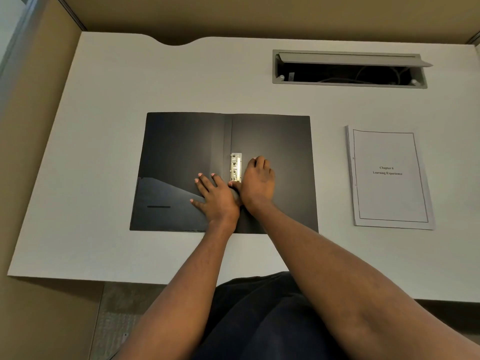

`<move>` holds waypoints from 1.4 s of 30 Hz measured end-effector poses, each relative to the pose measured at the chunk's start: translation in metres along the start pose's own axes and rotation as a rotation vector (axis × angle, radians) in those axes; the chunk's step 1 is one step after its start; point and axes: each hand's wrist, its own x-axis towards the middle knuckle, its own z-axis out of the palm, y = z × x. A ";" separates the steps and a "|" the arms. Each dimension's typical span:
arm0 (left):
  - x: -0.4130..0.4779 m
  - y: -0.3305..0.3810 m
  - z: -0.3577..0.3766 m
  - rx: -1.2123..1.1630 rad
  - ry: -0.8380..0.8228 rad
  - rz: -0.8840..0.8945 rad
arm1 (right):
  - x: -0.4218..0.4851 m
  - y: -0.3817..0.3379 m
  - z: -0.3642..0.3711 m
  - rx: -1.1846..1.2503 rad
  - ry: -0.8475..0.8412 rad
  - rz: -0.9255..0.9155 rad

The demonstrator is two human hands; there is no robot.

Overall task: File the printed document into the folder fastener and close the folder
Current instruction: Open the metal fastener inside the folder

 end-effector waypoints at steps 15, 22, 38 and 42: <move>-0.001 0.000 -0.001 -0.025 -0.019 0.019 | 0.011 0.010 -0.014 0.078 -0.081 -0.045; -0.003 0.002 -0.004 -0.013 -0.019 0.006 | 0.008 0.018 -0.020 0.278 -0.062 -0.085; -0.001 -0.001 0.001 0.049 -0.004 0.017 | 0.078 -0.004 -0.051 0.721 -0.048 -0.021; 0.000 -0.002 0.004 0.050 0.004 0.021 | 0.095 -0.005 -0.045 0.660 -0.089 -0.016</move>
